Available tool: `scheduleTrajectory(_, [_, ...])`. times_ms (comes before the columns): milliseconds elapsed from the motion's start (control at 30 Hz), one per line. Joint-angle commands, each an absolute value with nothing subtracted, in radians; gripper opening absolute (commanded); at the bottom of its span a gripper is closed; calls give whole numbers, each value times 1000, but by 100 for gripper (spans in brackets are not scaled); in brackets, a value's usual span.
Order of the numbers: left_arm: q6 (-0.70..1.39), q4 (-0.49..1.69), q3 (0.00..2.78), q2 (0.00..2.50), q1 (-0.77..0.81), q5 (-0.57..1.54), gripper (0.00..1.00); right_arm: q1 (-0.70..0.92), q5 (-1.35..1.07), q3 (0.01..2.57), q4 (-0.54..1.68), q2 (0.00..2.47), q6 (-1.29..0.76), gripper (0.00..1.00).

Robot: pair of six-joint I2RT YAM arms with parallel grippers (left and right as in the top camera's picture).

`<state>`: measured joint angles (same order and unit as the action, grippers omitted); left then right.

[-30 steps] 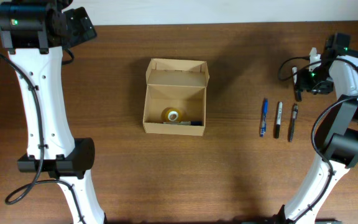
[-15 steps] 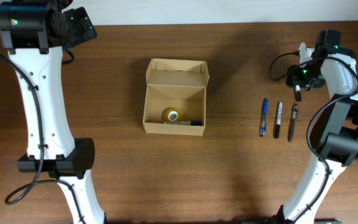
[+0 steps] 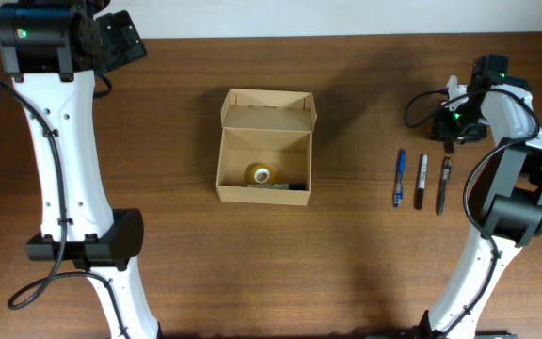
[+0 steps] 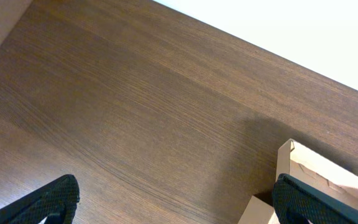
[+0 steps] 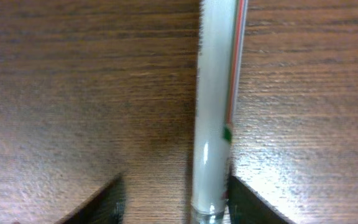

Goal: Pack container
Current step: 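Move the right gripper to the second white marker and grasp it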

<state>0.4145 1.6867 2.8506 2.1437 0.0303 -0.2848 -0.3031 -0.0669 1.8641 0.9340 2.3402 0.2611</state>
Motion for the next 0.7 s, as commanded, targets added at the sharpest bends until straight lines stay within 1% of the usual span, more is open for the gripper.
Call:
scheduleTrajectory(0, [406,1687,2847,2148,25,-284,100,-299,-70,1855,945,2363,230,25])
scheduleTrajectory(33, [406,1687,2847,2148,25,-284,100,-299,-68,1855,946,2363,218,13])
scheduleTrajectory(67, [406,1687,2847,2148,25,-284,100,-299,-68,1855,947,2363,208,4])
scheduleTrajectory(267, [406,1687,2847,2148,25,-284,100,-288,-88,1880,997,2363,182,4])
scheduleTrajectory(433, [406,1687,2847,2148,25,-284,100,-264,-158,1982,1076,2332,182,4])
scheduleTrajectory(500, [406,1687,2847,2148,25,-284,100,-250,-202,2048,1105,2306,182,4])
scheduleTrajectory(667, [406,1687,2847,2148,25,-284,100,-178,-244,2324,1243,2241,182,4])
